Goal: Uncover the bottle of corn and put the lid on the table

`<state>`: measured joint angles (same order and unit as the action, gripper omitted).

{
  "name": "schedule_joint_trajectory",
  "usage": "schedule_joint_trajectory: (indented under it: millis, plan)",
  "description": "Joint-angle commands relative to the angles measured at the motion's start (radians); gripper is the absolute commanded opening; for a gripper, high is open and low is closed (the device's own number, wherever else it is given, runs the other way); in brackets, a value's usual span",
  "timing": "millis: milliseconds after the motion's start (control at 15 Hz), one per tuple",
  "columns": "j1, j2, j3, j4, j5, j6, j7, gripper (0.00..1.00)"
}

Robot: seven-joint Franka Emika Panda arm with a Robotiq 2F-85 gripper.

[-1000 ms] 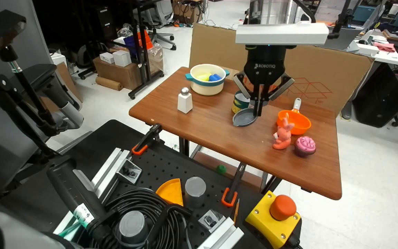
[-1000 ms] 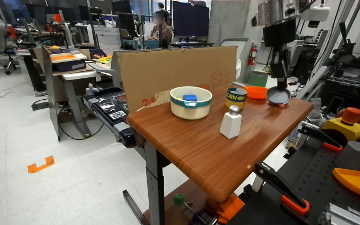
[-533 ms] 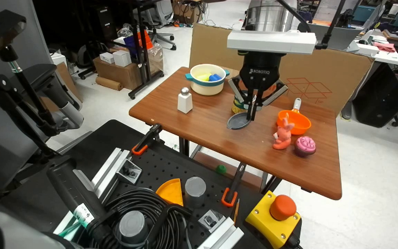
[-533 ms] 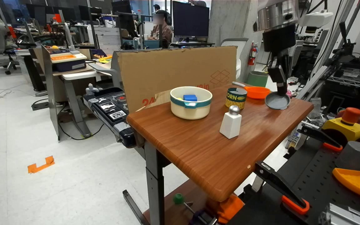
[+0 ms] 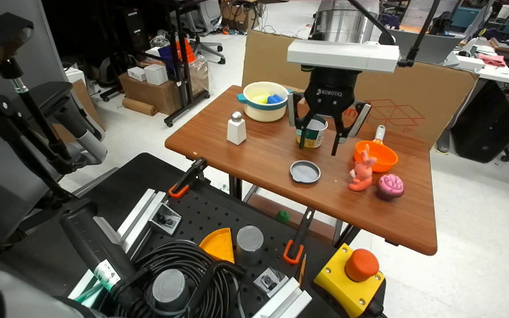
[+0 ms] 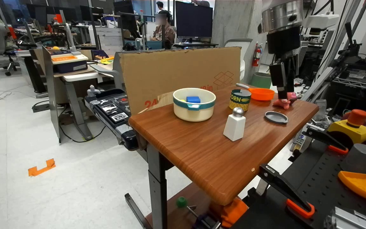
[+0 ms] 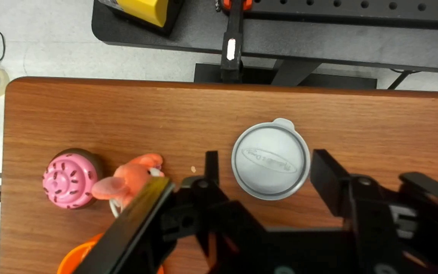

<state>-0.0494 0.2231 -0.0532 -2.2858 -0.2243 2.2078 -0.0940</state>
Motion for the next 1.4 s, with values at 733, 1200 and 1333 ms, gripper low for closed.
schedule_joint_trajectory:
  millis: [733,1200,1333]
  plan:
    - [0.004,0.000,0.001,0.002,0.001,-0.015,0.002,1.00]
    - [0.004,0.000,0.001,0.002,0.001,-0.015,0.002,1.00]
    - [0.004,0.000,0.001,0.002,0.001,-0.015,0.002,1.00]
